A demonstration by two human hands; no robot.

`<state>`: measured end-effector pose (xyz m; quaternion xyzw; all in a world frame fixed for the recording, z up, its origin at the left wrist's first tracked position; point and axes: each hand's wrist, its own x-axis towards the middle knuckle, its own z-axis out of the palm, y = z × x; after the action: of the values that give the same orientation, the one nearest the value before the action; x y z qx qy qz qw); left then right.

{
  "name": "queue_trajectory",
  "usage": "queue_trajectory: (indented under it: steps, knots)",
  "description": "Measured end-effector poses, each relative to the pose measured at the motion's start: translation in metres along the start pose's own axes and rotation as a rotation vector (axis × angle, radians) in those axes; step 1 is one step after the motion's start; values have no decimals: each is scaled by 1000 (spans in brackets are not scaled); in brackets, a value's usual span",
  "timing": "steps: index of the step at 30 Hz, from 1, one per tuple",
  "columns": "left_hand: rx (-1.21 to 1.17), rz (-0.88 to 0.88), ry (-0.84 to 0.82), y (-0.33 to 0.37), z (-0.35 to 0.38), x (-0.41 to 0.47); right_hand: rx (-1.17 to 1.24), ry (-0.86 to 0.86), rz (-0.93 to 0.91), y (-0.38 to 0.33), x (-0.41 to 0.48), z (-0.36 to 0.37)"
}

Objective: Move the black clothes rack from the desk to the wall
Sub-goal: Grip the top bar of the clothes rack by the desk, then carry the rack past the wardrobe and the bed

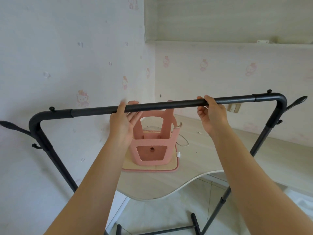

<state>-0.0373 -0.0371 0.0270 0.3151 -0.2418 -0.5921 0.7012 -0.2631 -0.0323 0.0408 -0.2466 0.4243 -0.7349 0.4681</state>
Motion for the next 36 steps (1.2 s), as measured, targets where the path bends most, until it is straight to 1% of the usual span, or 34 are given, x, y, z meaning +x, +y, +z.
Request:
queue_trajectory:
  steps: [6, 10, 17, 30, 36]
  knots:
    - [-24, -91, -36, -11, 10, 0, -3, 99, -51, -10, -13, -15]
    - [-20, -118, -55, -17, 15, 0, -18, 138, -69, -16, -22, -24]
    - [-51, -179, -105, -25, 29, -13, 34, 220, -106, -27, -35, -45]
    - [-23, -324, -226, -45, 56, -42, 107, 413, -216, -44, -67, -84]
    - [0, -349, -315, -63, 63, -51, 111, 452, -275, -55, -89, -106]
